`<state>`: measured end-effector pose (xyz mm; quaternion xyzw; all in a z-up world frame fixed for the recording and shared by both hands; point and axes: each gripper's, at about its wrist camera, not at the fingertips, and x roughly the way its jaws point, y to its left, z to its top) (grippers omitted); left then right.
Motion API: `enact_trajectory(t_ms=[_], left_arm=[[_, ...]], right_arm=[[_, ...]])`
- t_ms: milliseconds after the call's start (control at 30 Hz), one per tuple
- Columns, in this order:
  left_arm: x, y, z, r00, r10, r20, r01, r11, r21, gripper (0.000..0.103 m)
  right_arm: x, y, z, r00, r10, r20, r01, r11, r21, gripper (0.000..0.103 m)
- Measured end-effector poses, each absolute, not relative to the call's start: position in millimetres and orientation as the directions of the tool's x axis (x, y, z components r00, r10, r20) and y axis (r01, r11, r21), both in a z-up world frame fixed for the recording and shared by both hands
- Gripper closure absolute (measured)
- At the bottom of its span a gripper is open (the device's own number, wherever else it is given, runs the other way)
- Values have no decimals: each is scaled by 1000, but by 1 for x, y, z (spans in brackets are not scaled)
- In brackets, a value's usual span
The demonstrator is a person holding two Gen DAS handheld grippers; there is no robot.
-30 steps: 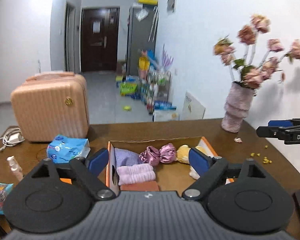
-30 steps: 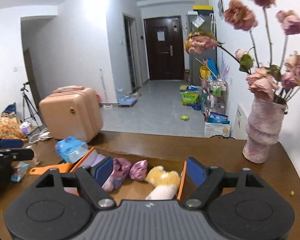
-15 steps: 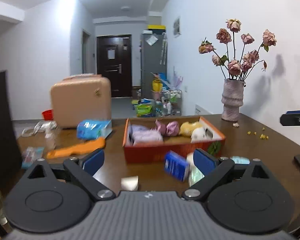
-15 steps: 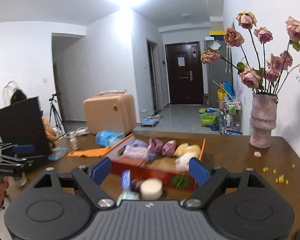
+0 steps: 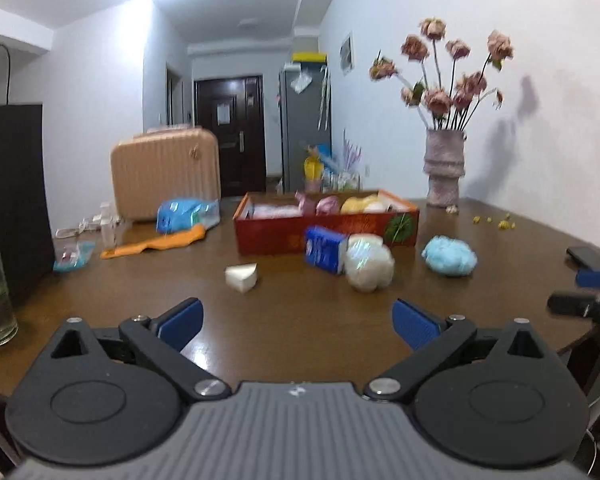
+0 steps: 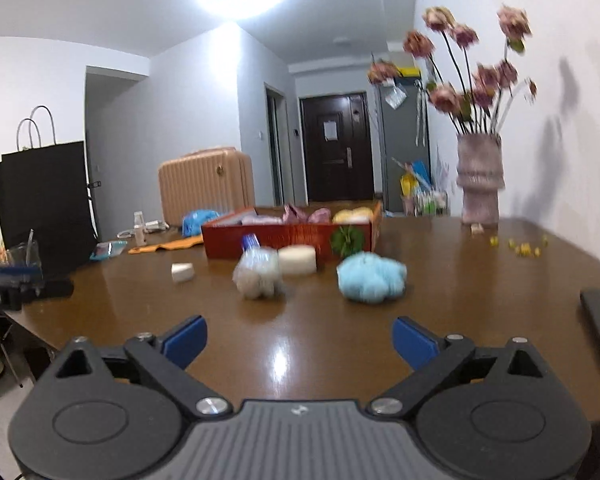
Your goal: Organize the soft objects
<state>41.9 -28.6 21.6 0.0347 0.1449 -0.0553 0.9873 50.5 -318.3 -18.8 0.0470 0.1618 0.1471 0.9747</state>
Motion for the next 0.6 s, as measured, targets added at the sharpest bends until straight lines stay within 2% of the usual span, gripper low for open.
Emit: enact_trajectory(t_ms=[267, 400, 500, 533, 600], left_arm=[[72, -50, 11, 923, -148, -355, 167, 986, 22, 0], [107, -67, 8, 899, -175, -400, 194, 981, 7, 0], [142, -87, 5, 855, -245, -457, 251, 967, -49, 1], [153, -93, 5, 837, -277, -472, 277, 958, -73, 2], [178, -112, 4, 796, -331, -507, 322, 941, -108, 17]], right_arm=[[80, -327, -23, 899, 282, -334, -237, 957, 167, 4], [120, -339, -20, 885, 271, -380, -197, 955, 221, 6], [161, -350, -17, 874, 281, -396, -178, 945, 276, 8], [176, -354, -17, 871, 276, -407, -165, 944, 287, 9], [209, -364, -18, 862, 269, -430, -135, 939, 318, 16]])
